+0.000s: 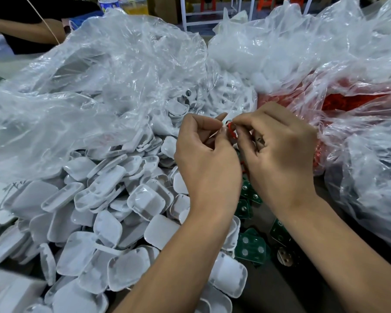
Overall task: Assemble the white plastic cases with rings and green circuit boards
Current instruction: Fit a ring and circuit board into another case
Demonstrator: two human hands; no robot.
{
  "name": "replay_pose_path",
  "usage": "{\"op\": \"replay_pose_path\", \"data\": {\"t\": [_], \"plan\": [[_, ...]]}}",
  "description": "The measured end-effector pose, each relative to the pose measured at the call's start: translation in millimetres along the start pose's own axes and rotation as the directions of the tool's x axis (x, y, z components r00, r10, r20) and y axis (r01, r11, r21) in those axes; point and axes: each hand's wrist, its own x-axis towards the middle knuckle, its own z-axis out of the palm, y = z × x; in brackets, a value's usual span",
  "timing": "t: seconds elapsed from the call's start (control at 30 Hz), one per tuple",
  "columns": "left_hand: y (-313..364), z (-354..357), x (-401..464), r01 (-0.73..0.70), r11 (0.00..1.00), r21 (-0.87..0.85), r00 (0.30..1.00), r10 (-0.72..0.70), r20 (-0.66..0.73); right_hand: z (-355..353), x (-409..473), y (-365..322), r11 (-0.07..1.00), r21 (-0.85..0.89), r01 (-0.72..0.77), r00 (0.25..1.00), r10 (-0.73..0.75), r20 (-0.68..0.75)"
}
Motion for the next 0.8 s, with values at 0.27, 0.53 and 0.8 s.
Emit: {"op": "replay_pose_path", "data": {"t": [0.27, 0.53, 0.8], "plan": [[0.8, -0.4, -2.8, -0.026, 0.999, 0.034, 0.999, 0.025, 0.021, -1.0, 0.4, 1.6, 1.000, -0.003, -0.005, 1.000, 0.005, -0.026], [0.6, -0.5, -2.6, -0.018, 0.999, 0.028, 1.000, 0.017, 0.020, 1.7, -0.3, 2.7, 1.000, 0.000, -0.013, 1.000, 0.013, -0.012], [-1.5, -0.8, -4.3, -0.003, 1.000, -0.002, 1.000, 0.003, 0.031, 3.1, -0.3, 2.1, 1.000, 0.007, -0.012, 1.000, 0.012, 0.008]]}}
